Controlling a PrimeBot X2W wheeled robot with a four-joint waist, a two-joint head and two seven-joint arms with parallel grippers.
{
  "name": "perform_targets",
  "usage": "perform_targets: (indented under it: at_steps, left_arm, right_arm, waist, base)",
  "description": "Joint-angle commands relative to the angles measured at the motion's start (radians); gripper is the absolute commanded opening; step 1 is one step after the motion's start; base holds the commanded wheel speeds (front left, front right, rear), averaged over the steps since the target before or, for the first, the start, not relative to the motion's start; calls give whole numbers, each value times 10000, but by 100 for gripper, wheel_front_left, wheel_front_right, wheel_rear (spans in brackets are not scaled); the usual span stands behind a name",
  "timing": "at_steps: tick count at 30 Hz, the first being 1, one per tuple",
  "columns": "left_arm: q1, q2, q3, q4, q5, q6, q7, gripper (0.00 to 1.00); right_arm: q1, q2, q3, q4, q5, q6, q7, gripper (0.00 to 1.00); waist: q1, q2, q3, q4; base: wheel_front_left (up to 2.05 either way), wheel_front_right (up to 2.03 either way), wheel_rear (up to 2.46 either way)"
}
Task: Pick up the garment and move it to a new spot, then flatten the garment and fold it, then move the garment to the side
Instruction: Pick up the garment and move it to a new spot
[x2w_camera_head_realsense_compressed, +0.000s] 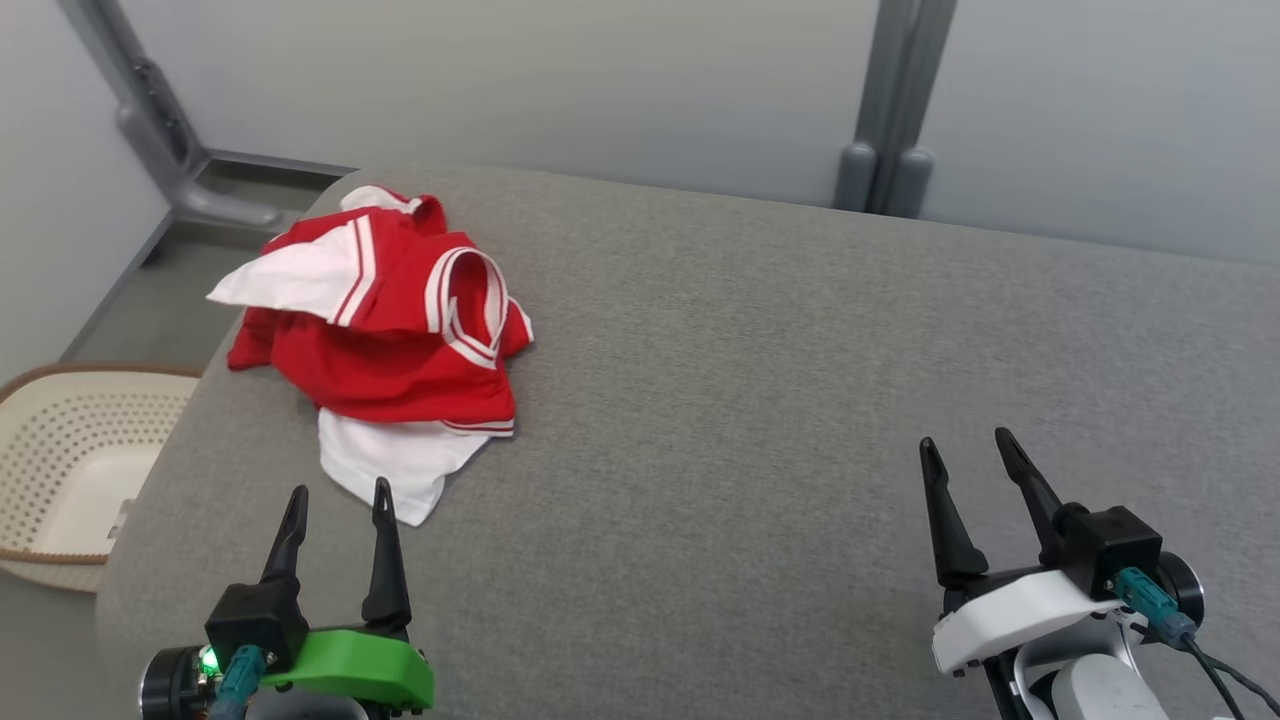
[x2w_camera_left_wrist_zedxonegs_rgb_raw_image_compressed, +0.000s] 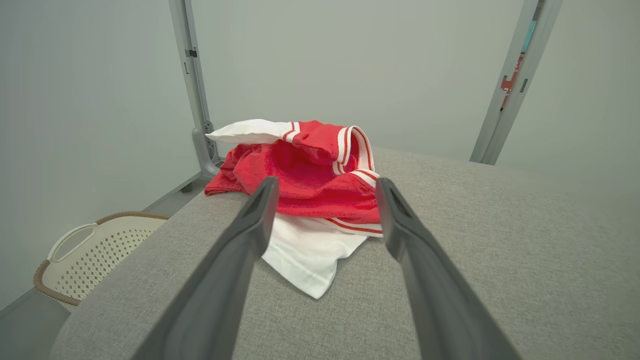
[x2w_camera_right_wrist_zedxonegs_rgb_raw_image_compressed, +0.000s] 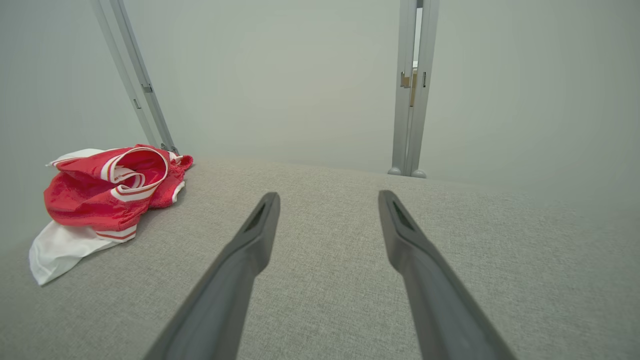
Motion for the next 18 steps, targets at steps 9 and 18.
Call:
perform_targets:
  at_steps: [9,18]
  left_arm:
    - [386,135,131,-270,-143,198,47,100]
    - [799,58,534,-802,-421,515,-15,100]
  right_arm:
    - [-170,-36,237,58,50,0,-59,100]
    - [-757,-45,875,215,-61,-3,80,100]
  waist:
    - [0,-1,113,2655]
    - [0,-1,511,2867]
  base:
    - [0,0,0]
    - [0,0,0]
